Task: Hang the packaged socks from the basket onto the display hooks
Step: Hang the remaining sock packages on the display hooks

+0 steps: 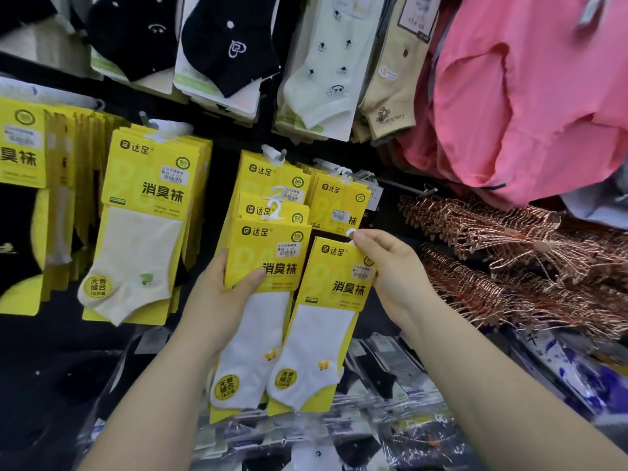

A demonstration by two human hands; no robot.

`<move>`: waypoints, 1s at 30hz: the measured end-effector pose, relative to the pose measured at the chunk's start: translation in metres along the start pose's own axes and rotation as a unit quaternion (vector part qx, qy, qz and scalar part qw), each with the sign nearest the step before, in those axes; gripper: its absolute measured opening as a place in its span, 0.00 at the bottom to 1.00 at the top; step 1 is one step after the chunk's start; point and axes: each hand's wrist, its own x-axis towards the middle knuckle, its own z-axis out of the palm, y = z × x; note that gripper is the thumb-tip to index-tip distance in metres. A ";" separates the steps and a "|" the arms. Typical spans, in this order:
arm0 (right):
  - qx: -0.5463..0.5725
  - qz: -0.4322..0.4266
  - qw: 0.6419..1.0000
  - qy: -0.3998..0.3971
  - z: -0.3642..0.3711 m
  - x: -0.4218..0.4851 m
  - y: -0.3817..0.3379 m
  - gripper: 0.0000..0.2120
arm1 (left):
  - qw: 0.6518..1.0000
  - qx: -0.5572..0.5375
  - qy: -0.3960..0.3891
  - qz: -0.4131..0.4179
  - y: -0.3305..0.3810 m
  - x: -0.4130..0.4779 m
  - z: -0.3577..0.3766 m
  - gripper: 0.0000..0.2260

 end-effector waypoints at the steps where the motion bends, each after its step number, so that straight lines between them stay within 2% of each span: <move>1: -0.005 -0.002 1.000 0.014 -0.001 0.003 -0.001 0.05 | 1.000 -0.001 0.003 0.000 0.000 0.001 -0.001 0.09; 7: 0.035 -0.035 0.993 0.110 -0.004 0.036 -0.024 0.04 | 0.999 -0.022 0.015 -0.022 -0.005 0.003 -0.004 0.08; 12: 0.059 -0.058 0.989 0.118 0.005 0.067 -0.043 0.05 | 0.999 -0.019 0.010 -0.027 -0.009 0.004 -0.003 0.09; 18: -0.013 -0.044 0.994 0.100 0.018 0.086 -0.039 0.13 | 1.000 -0.010 0.014 -0.014 -0.011 0.008 -0.006 0.07; 22: -0.022 -0.041 0.990 0.130 0.023 0.087 -0.037 0.11 | 1.000 -0.020 0.018 -0.014 -0.011 0.009 -0.007 0.07; 25: -0.019 -0.040 0.983 0.178 0.025 0.088 -0.037 0.05 | 1.000 -0.023 0.012 -0.016 -0.011 0.008 -0.005 0.07; 28: -0.077 -0.039 0.968 0.237 0.026 0.073 -0.029 0.15 | 0.999 -0.037 0.008 -0.021 -0.010 0.006 -0.002 0.07; 30: -0.077 -0.044 0.974 0.207 0.031 0.044 -0.017 0.14 | 0.998 -0.060 0.000 -0.029 -0.009 0.005 0.002 0.09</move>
